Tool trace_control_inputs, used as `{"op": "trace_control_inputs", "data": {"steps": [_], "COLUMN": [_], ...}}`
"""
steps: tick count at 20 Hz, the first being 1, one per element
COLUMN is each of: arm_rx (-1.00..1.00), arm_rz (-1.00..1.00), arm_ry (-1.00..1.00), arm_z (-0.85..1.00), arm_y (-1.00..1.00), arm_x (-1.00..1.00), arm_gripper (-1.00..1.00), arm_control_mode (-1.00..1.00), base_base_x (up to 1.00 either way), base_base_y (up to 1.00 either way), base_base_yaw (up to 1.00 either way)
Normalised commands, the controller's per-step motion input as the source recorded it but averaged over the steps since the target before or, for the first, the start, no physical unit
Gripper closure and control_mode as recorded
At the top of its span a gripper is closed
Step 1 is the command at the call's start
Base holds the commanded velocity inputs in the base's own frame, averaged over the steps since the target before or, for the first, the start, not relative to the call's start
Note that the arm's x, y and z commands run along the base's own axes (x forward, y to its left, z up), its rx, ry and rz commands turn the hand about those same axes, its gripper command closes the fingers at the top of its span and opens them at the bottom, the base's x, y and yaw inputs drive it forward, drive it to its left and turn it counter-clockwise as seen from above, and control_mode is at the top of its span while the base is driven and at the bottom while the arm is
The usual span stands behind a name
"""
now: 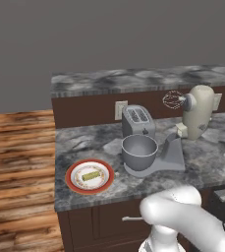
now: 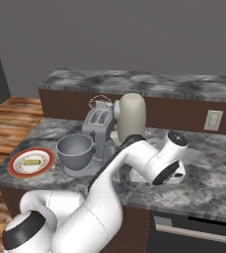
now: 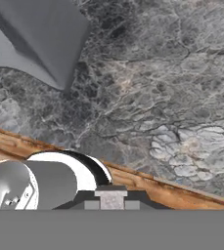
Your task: Add butter and sugar cubes to the stand mixer bowl and then turn on the stand mixer to begin making frosting.
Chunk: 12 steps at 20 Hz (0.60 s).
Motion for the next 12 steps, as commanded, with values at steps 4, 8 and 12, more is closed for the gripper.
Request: {"op": "trace_control_inputs", "data": {"steps": [4,8,12], "arm_rx": [-0.07,-0.11,-0.13], "arm_rz": [-0.09,-0.07,-0.06], "arm_ry": [-0.08,-0.04,-0.02], "arm_z": [0.57,0.66,0.69], "arm_y": [1.00,1.00,1.00], "arm_x": [-0.86,-0.41,-0.15], "arm_gripper": [1.00,1.00,1.00], "arm_control_mode": [-1.00,-1.00,-1.00], "base_base_x": [0.00,0.00,0.00], "base_base_y": [0.00,0.00,0.00], "base_base_yaw": [0.00,0.00,0.00]}}
